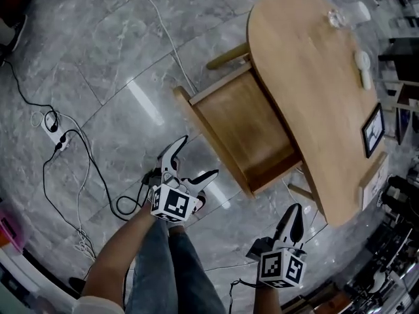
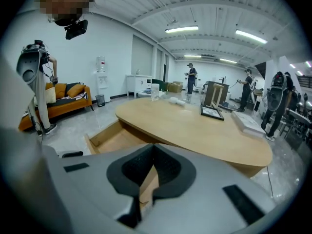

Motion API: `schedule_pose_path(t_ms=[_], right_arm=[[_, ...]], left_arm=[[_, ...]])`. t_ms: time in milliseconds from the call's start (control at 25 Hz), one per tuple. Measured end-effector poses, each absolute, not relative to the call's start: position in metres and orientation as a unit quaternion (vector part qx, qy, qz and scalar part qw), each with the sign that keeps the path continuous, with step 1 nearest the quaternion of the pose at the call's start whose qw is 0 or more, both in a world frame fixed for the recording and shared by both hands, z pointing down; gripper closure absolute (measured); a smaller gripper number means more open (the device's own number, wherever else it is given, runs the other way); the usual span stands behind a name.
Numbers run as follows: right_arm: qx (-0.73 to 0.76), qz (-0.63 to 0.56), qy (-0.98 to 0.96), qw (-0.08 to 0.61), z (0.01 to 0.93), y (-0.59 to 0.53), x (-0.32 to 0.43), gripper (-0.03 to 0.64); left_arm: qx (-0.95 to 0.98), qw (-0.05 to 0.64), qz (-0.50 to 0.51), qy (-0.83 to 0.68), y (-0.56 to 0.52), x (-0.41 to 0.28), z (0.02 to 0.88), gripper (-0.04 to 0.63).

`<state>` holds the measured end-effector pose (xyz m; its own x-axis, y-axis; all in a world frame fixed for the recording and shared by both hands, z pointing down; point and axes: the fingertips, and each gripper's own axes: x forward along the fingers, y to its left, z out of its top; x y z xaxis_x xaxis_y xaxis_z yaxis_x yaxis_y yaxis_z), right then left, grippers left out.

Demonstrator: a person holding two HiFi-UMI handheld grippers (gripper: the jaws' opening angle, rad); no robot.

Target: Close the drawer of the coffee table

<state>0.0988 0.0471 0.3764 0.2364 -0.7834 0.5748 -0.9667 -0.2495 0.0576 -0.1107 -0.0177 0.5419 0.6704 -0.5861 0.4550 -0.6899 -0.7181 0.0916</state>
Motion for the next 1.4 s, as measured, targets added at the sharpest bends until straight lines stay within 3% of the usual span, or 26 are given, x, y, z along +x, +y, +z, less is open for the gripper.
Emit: schedule_pose_path(t_ms=[560, 1400], right_arm=[[0.761, 0.271, -0.549, 0.213, 0.432, 0.033, 0.103, 0.617], [0.772, 0.287, -0.530, 0.202, 0.445, 0.036, 0.112, 0.617]], left_arm=[[0.921, 0.118, 0.193, -0.316, -0.033, -0.079, 0.585, 0.100], [0.918, 0.129, 0.212, -0.310, -0.035, -0.076, 0.580, 0.104]])
